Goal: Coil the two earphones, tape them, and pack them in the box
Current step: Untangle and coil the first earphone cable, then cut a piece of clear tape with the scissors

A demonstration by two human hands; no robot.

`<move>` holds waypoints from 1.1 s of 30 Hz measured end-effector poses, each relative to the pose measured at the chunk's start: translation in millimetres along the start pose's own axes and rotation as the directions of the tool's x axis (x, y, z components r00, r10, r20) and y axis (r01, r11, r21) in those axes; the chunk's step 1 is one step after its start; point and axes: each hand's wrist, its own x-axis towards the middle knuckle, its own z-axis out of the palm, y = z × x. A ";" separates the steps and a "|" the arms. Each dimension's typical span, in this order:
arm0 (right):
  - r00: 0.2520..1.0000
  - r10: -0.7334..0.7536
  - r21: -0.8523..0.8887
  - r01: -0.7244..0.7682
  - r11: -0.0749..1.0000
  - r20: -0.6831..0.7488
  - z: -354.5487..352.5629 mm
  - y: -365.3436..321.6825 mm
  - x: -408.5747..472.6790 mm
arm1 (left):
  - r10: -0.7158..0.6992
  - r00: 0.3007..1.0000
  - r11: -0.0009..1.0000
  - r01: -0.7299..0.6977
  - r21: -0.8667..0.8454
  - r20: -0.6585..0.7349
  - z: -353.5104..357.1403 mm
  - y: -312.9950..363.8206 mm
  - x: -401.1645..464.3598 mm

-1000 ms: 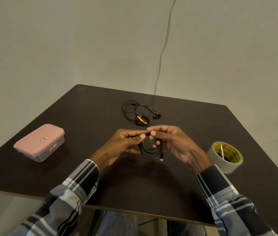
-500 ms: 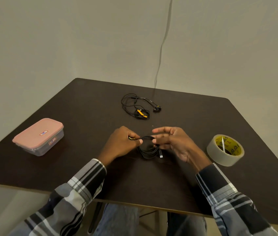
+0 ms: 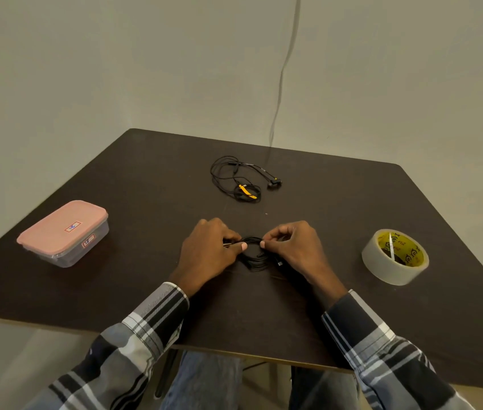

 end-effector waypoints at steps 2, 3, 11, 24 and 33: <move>1.000 -0.008 0.020 0.007 1.000 0.015 -1.2 1.1 0.2 | 0.007 1.000 1.000 -0.007 -0.002 0.012 0.8 -0.5 0.4; 1.000 -0.015 0.041 0.014 0.999 0.014 -2.5 1.1 0.6 | 0.010 1.000 1.000 -0.010 -0.009 0.014 0.8 -0.7 1.0; 0.986 -0.075 0.137 0.096 0.986 -0.152 -41.5 -9.9 11.8 | -0.006 0.997 0.989 -0.005 -0.145 -0.080 -17.5 2.5 23.3; 0.961 0.040 -0.181 -0.092 0.979 -0.274 -189.1 30.0 -21.0 | 0.236 0.959 0.903 -0.157 -0.401 0.154 23.5 101.6 61.1; 0.965 0.171 -0.394 -0.239 0.888 -0.198 -191.8 68.8 -35.1 | 0.327 0.853 0.856 -0.085 -0.510 0.406 85.2 169.2 70.0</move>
